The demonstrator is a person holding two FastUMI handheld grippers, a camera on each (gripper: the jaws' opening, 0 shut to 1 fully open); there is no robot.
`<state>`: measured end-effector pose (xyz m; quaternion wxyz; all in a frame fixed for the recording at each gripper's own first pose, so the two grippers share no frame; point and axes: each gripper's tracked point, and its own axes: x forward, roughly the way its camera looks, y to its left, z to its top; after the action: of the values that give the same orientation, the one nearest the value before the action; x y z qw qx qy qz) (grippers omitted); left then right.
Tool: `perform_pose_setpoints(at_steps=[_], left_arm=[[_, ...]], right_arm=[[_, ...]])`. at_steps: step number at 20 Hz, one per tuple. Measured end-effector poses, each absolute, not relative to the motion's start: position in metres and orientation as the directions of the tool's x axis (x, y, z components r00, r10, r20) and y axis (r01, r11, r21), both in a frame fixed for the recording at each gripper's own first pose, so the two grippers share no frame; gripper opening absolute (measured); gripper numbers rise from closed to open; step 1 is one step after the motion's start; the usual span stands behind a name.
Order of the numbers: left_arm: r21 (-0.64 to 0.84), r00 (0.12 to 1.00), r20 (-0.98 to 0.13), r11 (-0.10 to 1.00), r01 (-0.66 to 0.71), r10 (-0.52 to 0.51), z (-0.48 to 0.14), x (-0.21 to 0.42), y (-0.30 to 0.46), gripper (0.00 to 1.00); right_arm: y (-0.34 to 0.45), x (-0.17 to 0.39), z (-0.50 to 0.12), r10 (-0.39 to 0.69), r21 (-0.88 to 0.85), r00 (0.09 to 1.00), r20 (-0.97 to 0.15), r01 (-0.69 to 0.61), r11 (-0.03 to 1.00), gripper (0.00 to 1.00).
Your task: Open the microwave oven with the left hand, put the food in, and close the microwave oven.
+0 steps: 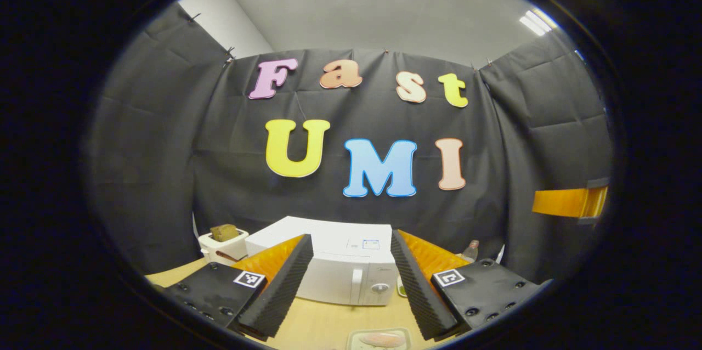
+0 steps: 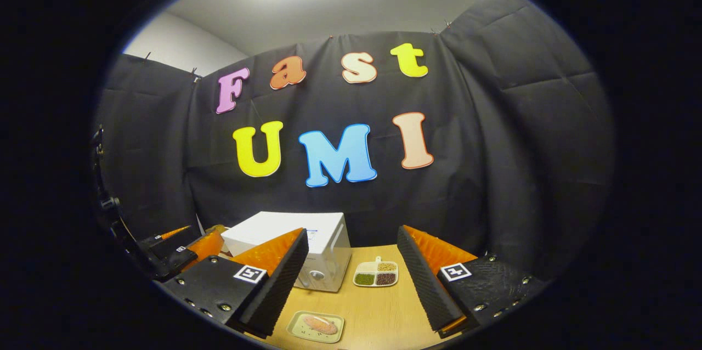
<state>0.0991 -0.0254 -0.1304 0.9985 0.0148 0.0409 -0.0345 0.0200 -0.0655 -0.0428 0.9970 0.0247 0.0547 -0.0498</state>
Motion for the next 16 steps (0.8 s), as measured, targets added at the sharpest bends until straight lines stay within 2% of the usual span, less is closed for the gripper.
perform_pose_setpoints(at_steps=[3,4,5,6,7,9,13,16], left_arm=[[0.026,0.983,-0.118,0.989,0.145,-0.141,-0.194,0.137,-0.028,0.96],[0.027,0.978,-0.138,0.986,0.162,-0.157,-0.216,0.15,-0.028,0.94],[0.025,0.972,-0.162,0.984,0.178,-0.172,-0.243,0.161,-0.027,0.96],[0.032,0.967,-0.193,0.983,0.178,-0.169,-0.266,0.173,-0.026,0.93],[0.037,0.963,-0.217,0.984,0.173,-0.162,-0.287,0.183,-0.022,0.96],[0.028,0.954,-0.242,0.982,0.188,-0.175,-0.317,0.203,-0.031,0.94],[0.034,0.932,-0.305,0.976,0.217,-0.196,-0.369,0.234,-0.042,0.99],[0.049,0.921,-0.343,0.976,0.212,-0.183,-0.396,0.249,-0.04,0.94]], right_arm=[[-0.075,0.017,-0.054,-0.18,0.033,0.973,-0.142,0.186,0.982,0.99],[-0.078,0.015,-0.059,-0.207,0.026,0.966,-0.157,0.213,0.977,0.99],[-0.08,0.011,-0.064,-0.23,0.015,0.958,-0.17,0.235,0.972,0.99],[-0.083,0.007,-0.066,-0.257,-0.001,0.951,-0.175,0.26,0.966,0.99],[-0.088,0.002,-0.067,-0.29,-0.024,0.94,-0.177,0.291,0.957,0.99],[-0.098,-0.008,-0.071,-0.353,-0.059,0.918,-0.181,0.348,0.936,0.99],[-0.121,-0.032,-0.07,-0.468,-0.069,0.863,-0.188,0.464,0.883,0.99],[-0.135,-0.043,-0.071,-0.52,-0.079,0.831,-0.197,0.515,0.853,0.99]])
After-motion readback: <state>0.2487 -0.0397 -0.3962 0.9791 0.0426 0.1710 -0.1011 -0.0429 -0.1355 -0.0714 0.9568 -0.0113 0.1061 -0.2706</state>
